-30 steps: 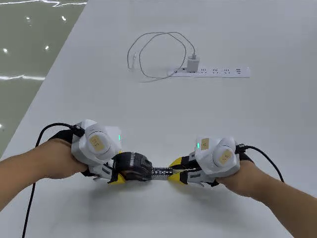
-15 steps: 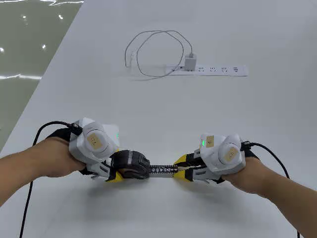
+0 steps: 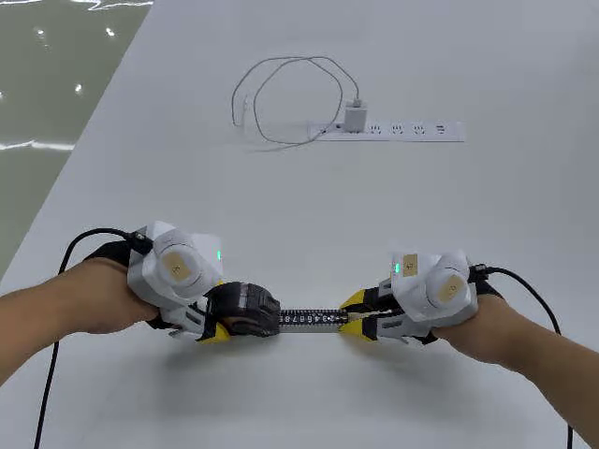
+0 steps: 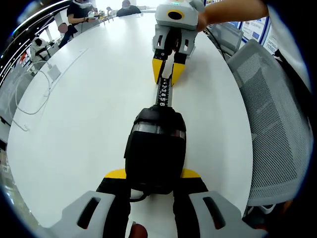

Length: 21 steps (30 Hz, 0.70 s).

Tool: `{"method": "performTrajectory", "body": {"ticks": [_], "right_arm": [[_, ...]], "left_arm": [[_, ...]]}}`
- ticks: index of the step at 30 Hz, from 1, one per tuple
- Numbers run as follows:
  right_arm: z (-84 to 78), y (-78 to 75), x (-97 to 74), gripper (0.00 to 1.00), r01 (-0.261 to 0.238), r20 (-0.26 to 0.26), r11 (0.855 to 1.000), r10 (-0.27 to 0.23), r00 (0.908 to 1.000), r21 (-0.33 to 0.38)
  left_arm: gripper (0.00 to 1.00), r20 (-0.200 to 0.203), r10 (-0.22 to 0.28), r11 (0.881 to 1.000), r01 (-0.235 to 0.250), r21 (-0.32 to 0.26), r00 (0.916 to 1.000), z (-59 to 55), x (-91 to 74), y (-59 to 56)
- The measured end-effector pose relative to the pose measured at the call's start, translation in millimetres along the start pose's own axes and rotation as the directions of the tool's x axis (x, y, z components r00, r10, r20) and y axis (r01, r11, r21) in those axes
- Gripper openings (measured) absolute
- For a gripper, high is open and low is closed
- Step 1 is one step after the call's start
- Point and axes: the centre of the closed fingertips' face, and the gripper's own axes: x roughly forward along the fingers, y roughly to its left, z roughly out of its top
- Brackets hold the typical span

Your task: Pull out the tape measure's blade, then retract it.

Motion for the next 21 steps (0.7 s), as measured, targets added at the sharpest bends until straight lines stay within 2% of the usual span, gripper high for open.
{"method": "performTrajectory", "body": {"ticks": [21], "right_arm": [[-9.1, 1.3, -10.4, 0.08, 0.012, -0.01, 1.0, -0.012, 0.9999, 0.022]], "left_arm": [[0.28, -0.003, 0.001, 1.0, -0.001, 0.007, 1.0, -0.3, 0.3, 0.4]]}}
